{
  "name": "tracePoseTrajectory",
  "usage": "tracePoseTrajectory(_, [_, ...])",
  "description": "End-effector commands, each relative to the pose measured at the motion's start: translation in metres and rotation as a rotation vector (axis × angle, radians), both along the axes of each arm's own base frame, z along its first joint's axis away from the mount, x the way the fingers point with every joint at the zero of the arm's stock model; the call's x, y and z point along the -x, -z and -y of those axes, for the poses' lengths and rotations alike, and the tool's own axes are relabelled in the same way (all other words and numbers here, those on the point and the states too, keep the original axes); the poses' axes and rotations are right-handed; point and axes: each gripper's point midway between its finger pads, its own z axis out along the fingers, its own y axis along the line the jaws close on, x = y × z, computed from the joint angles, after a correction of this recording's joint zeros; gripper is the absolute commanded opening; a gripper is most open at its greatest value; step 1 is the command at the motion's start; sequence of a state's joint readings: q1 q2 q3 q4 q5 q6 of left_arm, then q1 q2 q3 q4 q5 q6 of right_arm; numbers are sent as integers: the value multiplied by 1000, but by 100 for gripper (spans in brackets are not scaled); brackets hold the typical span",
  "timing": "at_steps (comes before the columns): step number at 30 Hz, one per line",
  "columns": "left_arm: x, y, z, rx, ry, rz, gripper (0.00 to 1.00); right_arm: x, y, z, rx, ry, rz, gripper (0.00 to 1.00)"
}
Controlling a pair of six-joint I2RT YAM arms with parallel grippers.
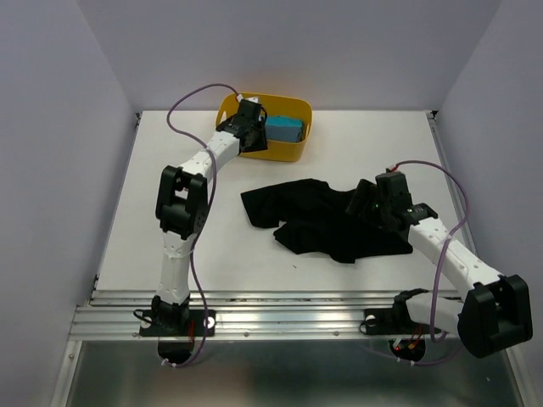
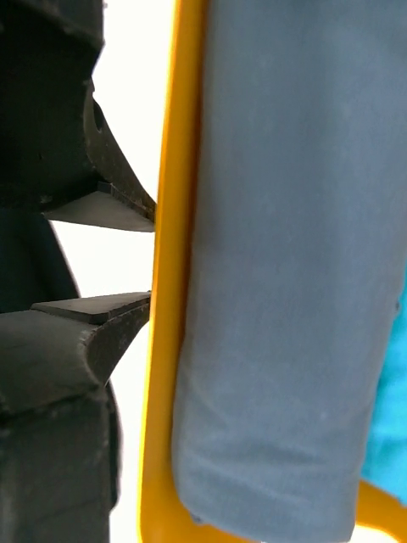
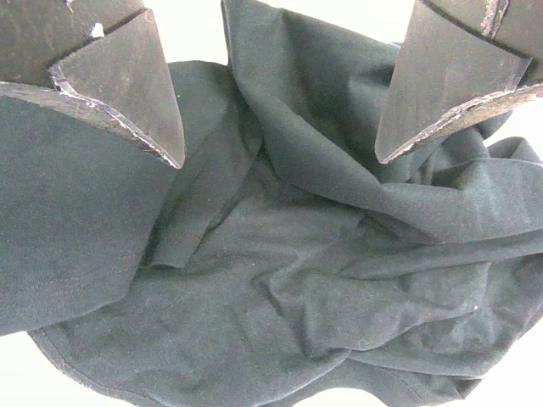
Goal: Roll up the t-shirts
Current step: Move the bin to the corner of the board.
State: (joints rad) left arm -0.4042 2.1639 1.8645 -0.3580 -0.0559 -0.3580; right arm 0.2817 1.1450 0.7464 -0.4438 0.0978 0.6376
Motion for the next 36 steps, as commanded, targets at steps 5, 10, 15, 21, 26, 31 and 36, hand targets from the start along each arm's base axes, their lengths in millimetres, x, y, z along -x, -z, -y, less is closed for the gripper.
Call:
tracePoseTrajectory(5, [-35, -30, 40, 108, 102, 77, 47, -5, -12, 6, 4, 37, 46, 100])
tracePoseTrajectory(10, [-45, -50, 42, 100, 108, 156, 53, -6, -8, 4, 1, 37, 27, 100])
tracePoseTrajectory(15, [-63, -46, 42, 69, 119, 179, 54, -4, -7, 3, -1, 28, 16, 100])
tracePoseTrajectory(21, [-53, -51, 43, 49, 159, 153, 55, -7, -28, -14, -39, -79, 75, 100])
tracePoseTrajectory(26, [-17, -99, 41, 58, 188, 228, 56, -7, -38, -47, -64, -216, 88, 100])
tracePoseTrajectory(31, [47, -131, 32, 87, 224, 236, 56, -7, -44, -94, -23, -341, 114, 100])
tracePoseTrajectory(36, [108, -116, 3, 107, 180, 180, 57, -5, -24, -129, 5, -438, 66, 100])
